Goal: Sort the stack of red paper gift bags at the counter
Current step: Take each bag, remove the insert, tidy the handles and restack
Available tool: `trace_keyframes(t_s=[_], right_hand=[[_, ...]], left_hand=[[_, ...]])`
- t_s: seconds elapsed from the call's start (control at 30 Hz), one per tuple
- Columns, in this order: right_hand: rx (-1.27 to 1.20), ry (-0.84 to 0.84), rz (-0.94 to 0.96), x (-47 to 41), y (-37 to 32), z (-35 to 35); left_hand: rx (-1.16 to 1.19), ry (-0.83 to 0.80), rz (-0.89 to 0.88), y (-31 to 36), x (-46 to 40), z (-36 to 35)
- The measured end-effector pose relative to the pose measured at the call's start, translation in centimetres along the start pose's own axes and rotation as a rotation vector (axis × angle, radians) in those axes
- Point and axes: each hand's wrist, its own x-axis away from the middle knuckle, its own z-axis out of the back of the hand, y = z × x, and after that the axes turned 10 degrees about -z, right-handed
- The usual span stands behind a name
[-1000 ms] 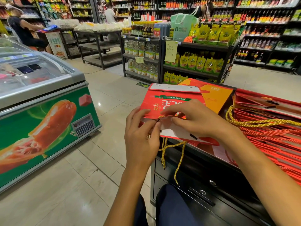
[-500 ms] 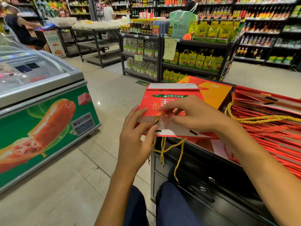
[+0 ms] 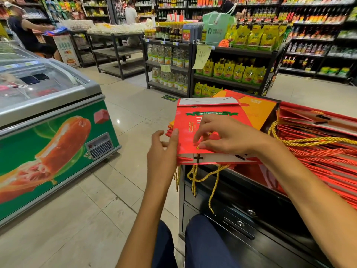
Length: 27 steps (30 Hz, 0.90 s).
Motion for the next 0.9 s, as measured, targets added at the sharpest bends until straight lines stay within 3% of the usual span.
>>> trace_keyframes(t_s=[0.17,0.37,0.5,0.63,0.73,0.9], right_hand=[[0.150,-0.047,-0.002,0.4,0.8,0.1],[0.086,0.210,0.006,0.2,1.4,0.0],[0.033,0.203,-0.085,0.2,1.6,-1.1],[0.075,0.290,-0.330,0.7,2.7,-0.7],[0.277,0.351,-0.612,0.8,3.1,-0.2],[0.370,0.248,-0.875,0.0,2.9,-0.1]], left_hand=[[0.155,-0.113,0.112,-0.5,-0.2,-0.9],[0.163,-0.087,0.063,-0.7,-0.2,-0.7],[0.147,-0.104,0.081,-0.9,-0.3,-0.1],[0.174,-0.113,0.199,-1.0,-0.3,0.6],[0.108,-0.103,0.272,-0.7,-2.1,1.0],[-0.048,-0.189,0.246,0.3,-6.0,0.4]])
